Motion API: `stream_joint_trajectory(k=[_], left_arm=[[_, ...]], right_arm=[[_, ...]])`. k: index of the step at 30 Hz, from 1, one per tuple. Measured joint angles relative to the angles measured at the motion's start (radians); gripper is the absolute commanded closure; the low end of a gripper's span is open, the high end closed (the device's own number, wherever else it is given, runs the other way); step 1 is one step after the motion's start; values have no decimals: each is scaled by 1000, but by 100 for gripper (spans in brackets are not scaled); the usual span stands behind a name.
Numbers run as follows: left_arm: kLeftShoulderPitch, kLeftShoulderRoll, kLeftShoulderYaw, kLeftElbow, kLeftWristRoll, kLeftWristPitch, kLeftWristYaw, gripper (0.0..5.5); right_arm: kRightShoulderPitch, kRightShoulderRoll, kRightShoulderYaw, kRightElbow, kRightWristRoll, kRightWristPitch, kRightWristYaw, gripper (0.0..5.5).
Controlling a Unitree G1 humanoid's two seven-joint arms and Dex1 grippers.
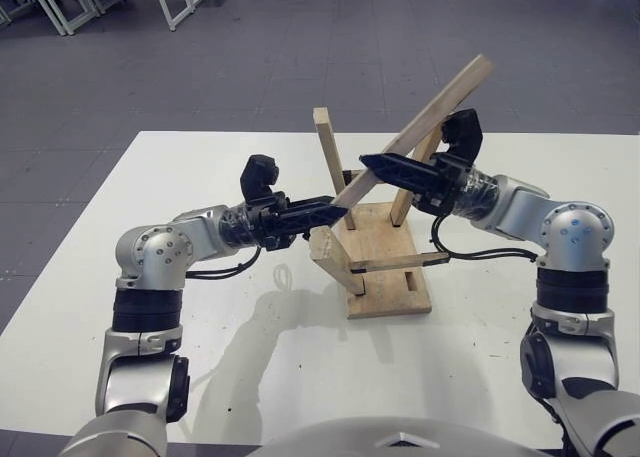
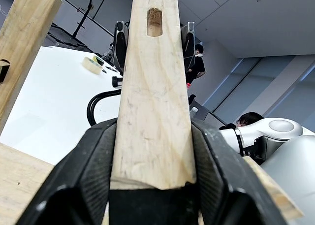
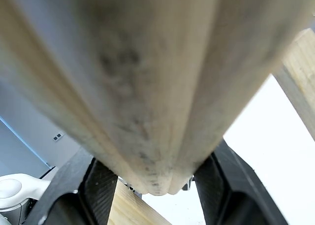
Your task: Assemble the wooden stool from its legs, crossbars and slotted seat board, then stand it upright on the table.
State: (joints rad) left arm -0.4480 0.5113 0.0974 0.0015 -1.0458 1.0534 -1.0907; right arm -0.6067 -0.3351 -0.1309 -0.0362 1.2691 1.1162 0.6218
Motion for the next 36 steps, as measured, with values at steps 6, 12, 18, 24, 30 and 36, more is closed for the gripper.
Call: stream_joint_trajectory(k=[6, 12, 18, 24, 30, 36], left_arm=[[-2, 2, 19, 24, 10, -10, 22, 169], [4, -2, 124, 7, -15, -31, 95, 80], [129, 11, 272, -103, -69, -53, 202, 0], [335, -36, 128, -203, 157, -197, 310, 0], [375, -68, 77, -208, 267, -290, 378, 0], [383, -88, 64, -198, 324, -343, 429, 0]], right_arm=[[4, 6, -9, 3, -29, -32, 19, 348], [5, -9, -44, 30, -125, -112, 16, 348], [121, -238, -135, 4, -211, -166, 151, 348], [323, -412, -14, 91, -606, -579, 434, 348], [529, -368, 54, -60, -727, -787, 469, 348], [644, -327, 79, -197, -736, -801, 433, 348]])
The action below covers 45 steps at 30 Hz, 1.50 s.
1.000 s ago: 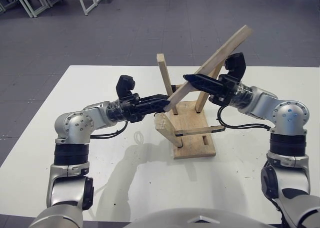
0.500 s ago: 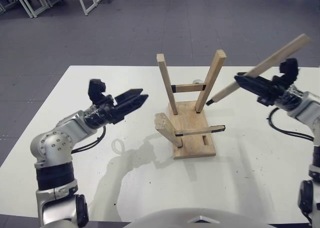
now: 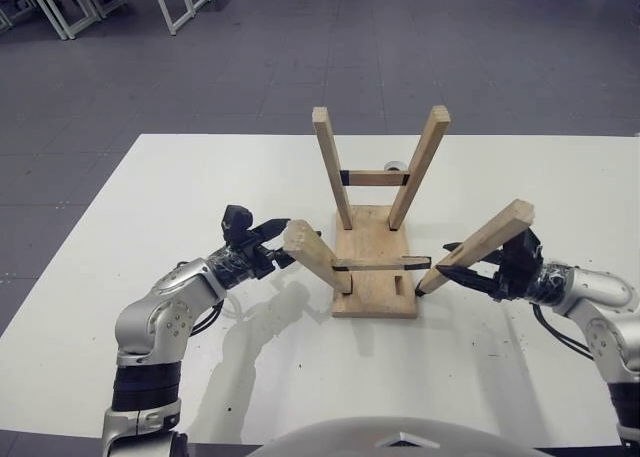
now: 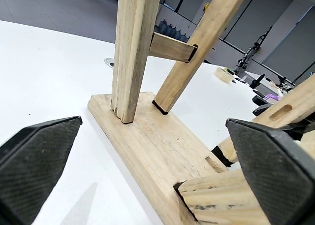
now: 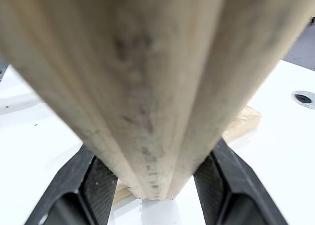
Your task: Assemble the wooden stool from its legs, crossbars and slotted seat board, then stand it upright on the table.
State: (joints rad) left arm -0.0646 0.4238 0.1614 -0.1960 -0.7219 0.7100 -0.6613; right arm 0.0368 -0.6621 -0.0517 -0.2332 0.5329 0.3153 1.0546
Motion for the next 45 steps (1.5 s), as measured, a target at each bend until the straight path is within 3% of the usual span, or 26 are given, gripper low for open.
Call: stream_joint_trajectory(k=[6, 17, 28, 34, 40, 45], left_arm=[[-1, -9, 0, 48, 40, -35, 33, 0], [-40, -28, 11, 207, 163, -126, 143, 0], [-71, -32, 8, 234, 192, -128, 138, 0], [-71, -32, 8, 241, 197, -128, 136, 0], [-66, -51, 9, 230, 196, -128, 154, 0], [-61, -65, 21, 199, 193, -124, 179, 0]], right_arm=[[17, 59, 75, -96, 1, 21, -43, 348], [-5, 75, 78, -228, 28, 24, -81, 348], [69, 133, 152, -111, -61, -147, -97, 348], [67, 121, 170, -96, -98, -205, -86, 348], [9, 43, 213, -217, -153, -58, -143, 348], [-6, 21, 269, -264, -251, -50, -195, 348]])
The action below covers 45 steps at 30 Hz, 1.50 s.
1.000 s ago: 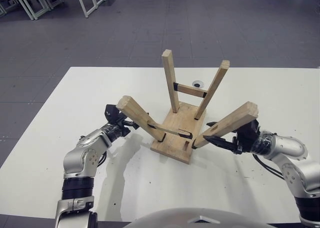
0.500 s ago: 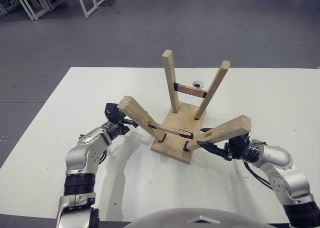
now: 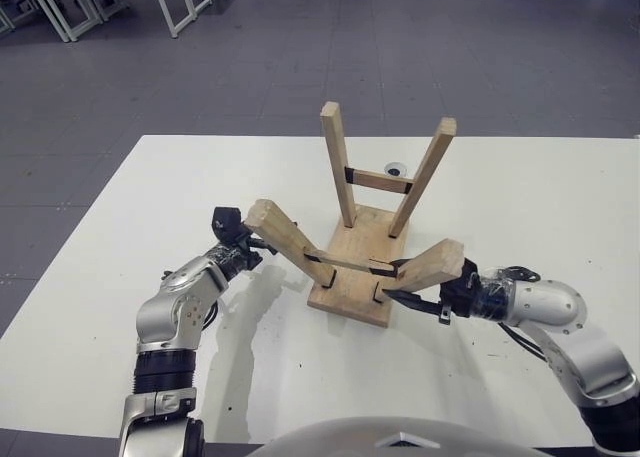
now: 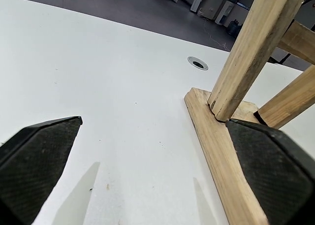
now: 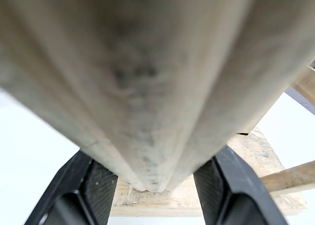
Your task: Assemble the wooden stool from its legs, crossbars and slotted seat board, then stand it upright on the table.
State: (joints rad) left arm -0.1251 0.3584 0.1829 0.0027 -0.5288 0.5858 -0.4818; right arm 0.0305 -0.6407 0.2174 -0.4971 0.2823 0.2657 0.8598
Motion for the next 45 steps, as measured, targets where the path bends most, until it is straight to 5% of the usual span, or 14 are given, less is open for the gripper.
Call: stream_joint_trajectory(k=[12, 17, 20, 28, 35, 45], left_arm=[[42, -36, 48, -45, -8, 3, 60, 0], [30, -25, 132, -49, 50, -13, 206, 0], [-6, 19, 170, -240, 63, 58, 302, 0], [-418, 48, 204, -769, -476, 531, 568, 123], [-404, -87, -51, -796, -821, 564, 909, 243], [-176, -57, -380, -804, -442, 535, 894, 243]], right_arm=[[-90, 0, 40, 28, 1, 89, -4, 348], [-99, 1, 45, 41, 3, 92, -1, 348], [-116, 10, 40, 81, 6, 92, -16, 348], [-75, 12, 20, 100, 7, 51, -65, 348], [-85, 16, 30, 125, 7, 27, -67, 348], [-101, 18, 33, 146, 7, 22, -70, 348]])
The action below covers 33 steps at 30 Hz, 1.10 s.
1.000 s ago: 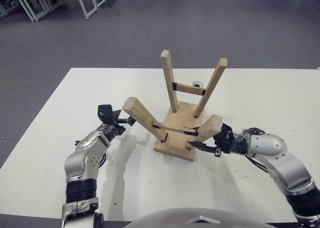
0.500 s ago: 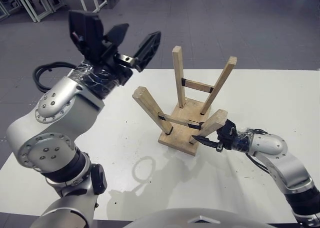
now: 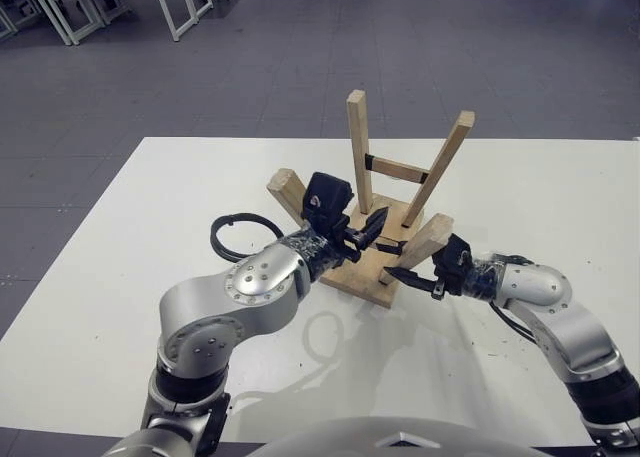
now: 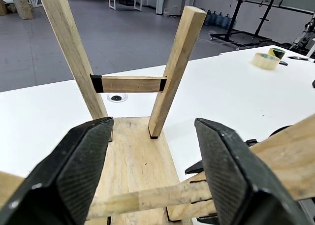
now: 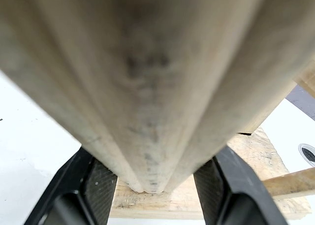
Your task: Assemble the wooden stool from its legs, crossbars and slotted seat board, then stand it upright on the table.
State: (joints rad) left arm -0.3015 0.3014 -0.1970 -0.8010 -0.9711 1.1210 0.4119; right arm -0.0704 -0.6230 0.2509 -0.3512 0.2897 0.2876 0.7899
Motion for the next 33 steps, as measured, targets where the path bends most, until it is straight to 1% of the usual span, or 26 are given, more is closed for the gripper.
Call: stream_joint_trajectory(k=[5, 11, 15, 20, 21, 23, 25, 27, 29, 30, 32, 33], left_arm=[[70, -40, -106, 18, 130, -70, -59, 243], [122, -58, -146, 68, 273, -180, -142, 243], [147, -59, -151, 119, 351, -257, -206, 243], [203, 19, -167, 80, 443, -270, -282, 243], [206, 53, -191, 76, 483, -275, -294, 243], [157, 137, -280, 71, 603, -303, -320, 243], [120, 171, -343, 69, 699, -309, -323, 243], [111, 174, -366, 69, 753, -309, -324, 243], [123, 153, -353, 71, 759, -307, -336, 243], [136, 125, -322, 72, 745, -294, -344, 243], [140, 55, -227, 71, 670, -231, -357, 243], [130, 1, -162, 76, 615, -177, -364, 243]], right_arm=[[-10, 0, 8, 5, 0, 1, 2, 348], [-35, 0, 21, 15, 0, 8, 2, 348], [-38, 0, 26, 7, 0, 23, 0, 348], [-52, 0, 26, 4, 0, 40, 3, 348], [-57, 0, 29, 4, 0, 44, 3, 348], [-62, 1, 31, 6, -1, 52, 0, 348], [-73, 6, 34, 10, -2, 58, -7, 348], [-81, 12, 36, 11, -3, 66, -13, 348], [-86, 13, 40, 16, -7, 77, -15, 348], [-93, 14, 46, 17, -9, 86, -16, 348], [-124, 14, 68, 29, -11, 113, -17, 348], [-139, 14, 76, 37, -10, 117, -16, 348]])
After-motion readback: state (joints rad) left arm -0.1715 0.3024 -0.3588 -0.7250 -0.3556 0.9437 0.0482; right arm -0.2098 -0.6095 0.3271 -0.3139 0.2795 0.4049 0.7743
